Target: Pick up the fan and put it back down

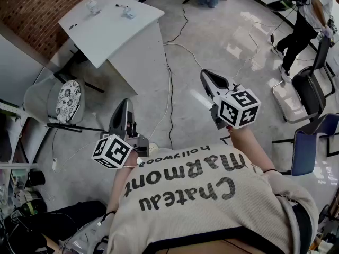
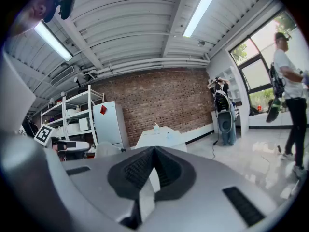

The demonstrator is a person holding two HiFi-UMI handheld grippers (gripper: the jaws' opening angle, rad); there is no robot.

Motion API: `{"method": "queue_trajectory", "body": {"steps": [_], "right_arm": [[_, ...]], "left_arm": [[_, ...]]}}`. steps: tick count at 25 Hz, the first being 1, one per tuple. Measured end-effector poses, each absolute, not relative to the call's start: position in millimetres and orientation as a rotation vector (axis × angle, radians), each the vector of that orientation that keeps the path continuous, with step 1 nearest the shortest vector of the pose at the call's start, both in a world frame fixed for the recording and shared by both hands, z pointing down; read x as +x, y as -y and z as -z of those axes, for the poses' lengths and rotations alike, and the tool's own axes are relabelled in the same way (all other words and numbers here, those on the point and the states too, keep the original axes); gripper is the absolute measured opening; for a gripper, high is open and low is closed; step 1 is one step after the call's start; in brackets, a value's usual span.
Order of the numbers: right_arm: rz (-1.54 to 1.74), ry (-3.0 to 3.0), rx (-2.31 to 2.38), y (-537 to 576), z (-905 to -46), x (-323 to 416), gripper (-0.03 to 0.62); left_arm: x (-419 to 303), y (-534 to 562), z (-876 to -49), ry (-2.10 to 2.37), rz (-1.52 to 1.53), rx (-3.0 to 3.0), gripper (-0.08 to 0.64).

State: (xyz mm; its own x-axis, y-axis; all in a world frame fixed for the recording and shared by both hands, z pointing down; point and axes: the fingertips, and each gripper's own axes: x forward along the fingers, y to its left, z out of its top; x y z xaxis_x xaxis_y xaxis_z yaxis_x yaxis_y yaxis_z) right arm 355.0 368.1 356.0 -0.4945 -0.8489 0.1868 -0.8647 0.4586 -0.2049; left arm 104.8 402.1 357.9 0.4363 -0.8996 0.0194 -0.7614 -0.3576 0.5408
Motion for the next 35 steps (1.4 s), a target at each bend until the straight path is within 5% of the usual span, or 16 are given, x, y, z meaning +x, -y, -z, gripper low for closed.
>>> {"method": "queue_trajectory", "body": {"steps": [16, 35], "right_arm": [[-0.493, 2.581, 1.546, -350, -391, 337, 0.003], [-0.716, 2.570, 1.657, -156, -377, 244, 0.003]], "left_arm": [[91, -370, -386, 1.357, 0.349, 2.204, 0.000], [-7, -170, -369, 1.301, 0.340, 2.240, 0.000]]}}
